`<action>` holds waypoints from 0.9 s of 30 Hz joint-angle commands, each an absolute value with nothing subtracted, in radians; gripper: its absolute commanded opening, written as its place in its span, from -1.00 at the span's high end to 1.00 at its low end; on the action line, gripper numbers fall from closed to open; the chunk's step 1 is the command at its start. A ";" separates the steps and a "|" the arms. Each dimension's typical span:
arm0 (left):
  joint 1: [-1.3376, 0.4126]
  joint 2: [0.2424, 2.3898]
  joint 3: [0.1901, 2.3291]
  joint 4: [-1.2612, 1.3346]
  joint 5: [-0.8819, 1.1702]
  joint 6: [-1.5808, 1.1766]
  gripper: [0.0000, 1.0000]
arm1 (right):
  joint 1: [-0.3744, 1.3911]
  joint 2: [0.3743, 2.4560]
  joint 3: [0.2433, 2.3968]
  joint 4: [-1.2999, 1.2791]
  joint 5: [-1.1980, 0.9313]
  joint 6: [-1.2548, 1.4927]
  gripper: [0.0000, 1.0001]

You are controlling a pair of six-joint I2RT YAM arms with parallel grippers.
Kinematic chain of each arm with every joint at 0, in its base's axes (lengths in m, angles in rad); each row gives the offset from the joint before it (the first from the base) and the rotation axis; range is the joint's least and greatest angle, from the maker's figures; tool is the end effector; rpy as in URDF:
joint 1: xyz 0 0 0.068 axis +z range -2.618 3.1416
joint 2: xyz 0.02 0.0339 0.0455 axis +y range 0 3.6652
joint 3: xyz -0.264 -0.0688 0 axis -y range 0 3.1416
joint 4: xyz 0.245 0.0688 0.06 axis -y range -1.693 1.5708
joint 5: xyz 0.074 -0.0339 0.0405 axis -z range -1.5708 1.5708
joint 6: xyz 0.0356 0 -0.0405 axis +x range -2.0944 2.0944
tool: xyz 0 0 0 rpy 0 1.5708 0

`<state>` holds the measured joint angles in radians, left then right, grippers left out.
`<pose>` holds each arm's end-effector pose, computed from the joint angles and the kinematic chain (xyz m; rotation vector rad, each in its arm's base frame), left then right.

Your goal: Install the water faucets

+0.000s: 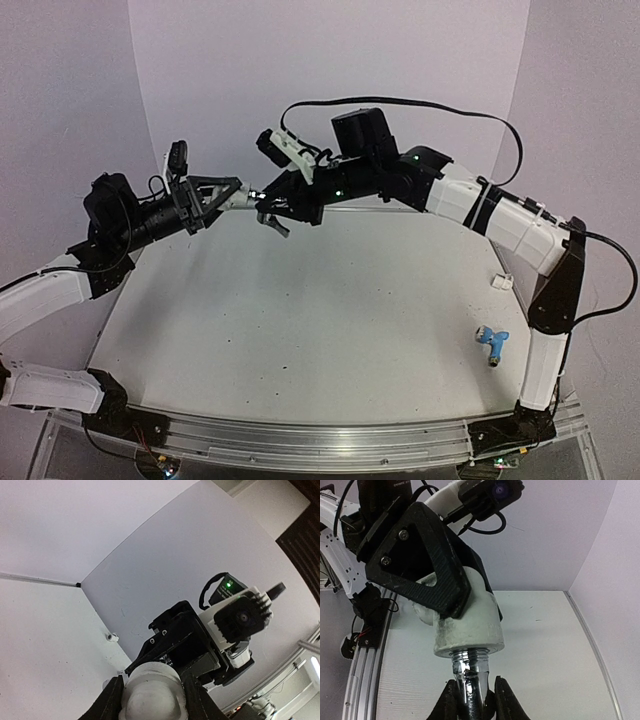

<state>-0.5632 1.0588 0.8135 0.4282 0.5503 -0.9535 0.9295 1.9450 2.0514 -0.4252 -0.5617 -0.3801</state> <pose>0.1976 -0.1468 0.3613 0.2146 1.6168 -1.5932 0.2556 0.3740 0.4123 -1.4705 1.2649 0.8996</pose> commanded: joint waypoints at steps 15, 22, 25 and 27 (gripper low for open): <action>-0.583 1.235 1.047 0.263 1.266 -0.327 1.00 | 0.946 1.898 2.082 -0.212 -0.986 -0.051 1.00; -0.566 1.273 1.067 0.199 1.408 -0.174 1.00 | 0.922 1.887 2.047 -0.160 -1.119 0.096 1.00; -0.560 1.293 1.085 0.199 1.487 -0.160 1.00 | 0.901 1.884 2.020 -0.070 -1.246 0.206 1.00; -0.559 1.308 1.099 0.199 1.525 -0.157 1.00 | 0.902 1.889 2.015 0.002 -1.314 0.278 1.00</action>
<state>-0.5163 1.2480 1.0767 0.3141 1.2739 -0.2119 0.8993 1.9388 1.9877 -0.4145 -1.1439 0.0982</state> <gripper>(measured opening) 0.382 0.203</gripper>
